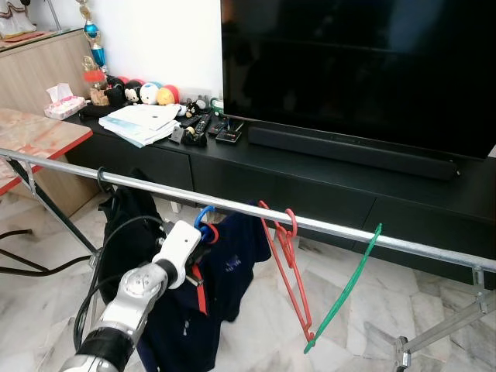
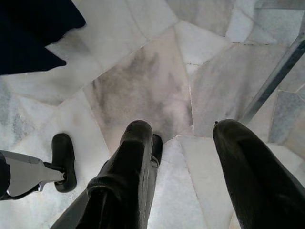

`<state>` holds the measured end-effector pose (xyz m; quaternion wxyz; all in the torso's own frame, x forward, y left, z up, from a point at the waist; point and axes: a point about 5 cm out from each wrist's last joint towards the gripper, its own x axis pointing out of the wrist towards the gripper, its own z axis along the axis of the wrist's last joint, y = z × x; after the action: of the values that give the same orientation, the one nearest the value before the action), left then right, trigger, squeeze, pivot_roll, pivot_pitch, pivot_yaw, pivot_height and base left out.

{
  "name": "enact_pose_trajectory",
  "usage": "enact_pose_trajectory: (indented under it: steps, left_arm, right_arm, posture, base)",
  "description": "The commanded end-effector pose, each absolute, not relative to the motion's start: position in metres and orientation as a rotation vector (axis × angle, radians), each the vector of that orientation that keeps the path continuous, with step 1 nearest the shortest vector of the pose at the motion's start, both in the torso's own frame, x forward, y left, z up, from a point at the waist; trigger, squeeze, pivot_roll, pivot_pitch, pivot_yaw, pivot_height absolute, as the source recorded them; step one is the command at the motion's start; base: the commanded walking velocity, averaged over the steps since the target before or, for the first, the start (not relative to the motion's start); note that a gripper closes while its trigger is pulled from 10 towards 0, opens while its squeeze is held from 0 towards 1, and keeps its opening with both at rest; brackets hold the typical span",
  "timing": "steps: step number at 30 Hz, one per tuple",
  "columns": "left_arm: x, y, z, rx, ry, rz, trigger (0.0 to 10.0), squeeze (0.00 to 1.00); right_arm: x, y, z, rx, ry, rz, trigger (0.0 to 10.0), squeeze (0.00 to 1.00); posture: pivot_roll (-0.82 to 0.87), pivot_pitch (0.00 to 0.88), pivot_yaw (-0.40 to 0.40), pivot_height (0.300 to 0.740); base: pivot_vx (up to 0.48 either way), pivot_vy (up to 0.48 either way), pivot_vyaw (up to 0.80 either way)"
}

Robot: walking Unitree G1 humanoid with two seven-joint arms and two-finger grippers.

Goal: Hang hanger

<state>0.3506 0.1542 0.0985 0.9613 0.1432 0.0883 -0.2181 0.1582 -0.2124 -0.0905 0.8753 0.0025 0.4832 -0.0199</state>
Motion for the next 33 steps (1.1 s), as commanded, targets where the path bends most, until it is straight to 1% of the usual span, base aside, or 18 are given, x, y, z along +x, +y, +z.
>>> enact_pose_trajectory:
  steps: [1,10,16,26,32,33]
  left_arm:
    - [0.361,0.152,0.109,0.309,0.154,-0.412,10.0,0.00]
    - [0.378,0.149,0.119,0.322,0.216,-0.316,10.0,0.00]
    - [0.382,0.151,0.116,0.313,0.273,-0.260,10.0,0.00]
    - [0.375,0.151,0.095,0.291,0.415,-0.227,10.0,0.00]
    - [0.372,0.146,0.088,0.296,0.427,-0.251,10.0,0.00]
    - [0.371,0.145,0.088,0.281,0.422,-0.248,10.0,0.11]
  right_arm:
    - [0.157,-0.212,-0.091,0.005,1.013,-0.043,10.0,0.00]
    - [0.156,-0.211,-0.092,0.018,1.012,-0.059,10.0,0.00]
    - [0.155,-0.211,-0.092,0.020,1.014,-0.061,10.0,0.00]
    - [0.156,-0.211,-0.092,0.017,1.015,-0.057,10.0,0.00]
    - [0.156,-0.211,-0.092,0.016,1.016,-0.057,10.0,0.00]
    - [0.156,-0.211,-0.092,0.017,1.016,-0.057,10.0,0.00]
  posture:
    - [0.03,0.009,0.021,0.740]
    - [0.02,0.039,0.031,0.740]
    - [0.01,0.044,0.032,0.740]
    - [0.02,0.053,0.028,0.740]
    - [0.01,0.053,0.027,0.740]
    - [0.01,0.053,0.027,0.740]
  base:
    - [0.000,0.000,0.00]
    - [0.000,0.000,0.00]
    - [0.000,0.000,0.00]
    - [0.000,0.000,0.00]
    - [0.000,0.000,0.00]
    - [0.000,0.000,0.00]
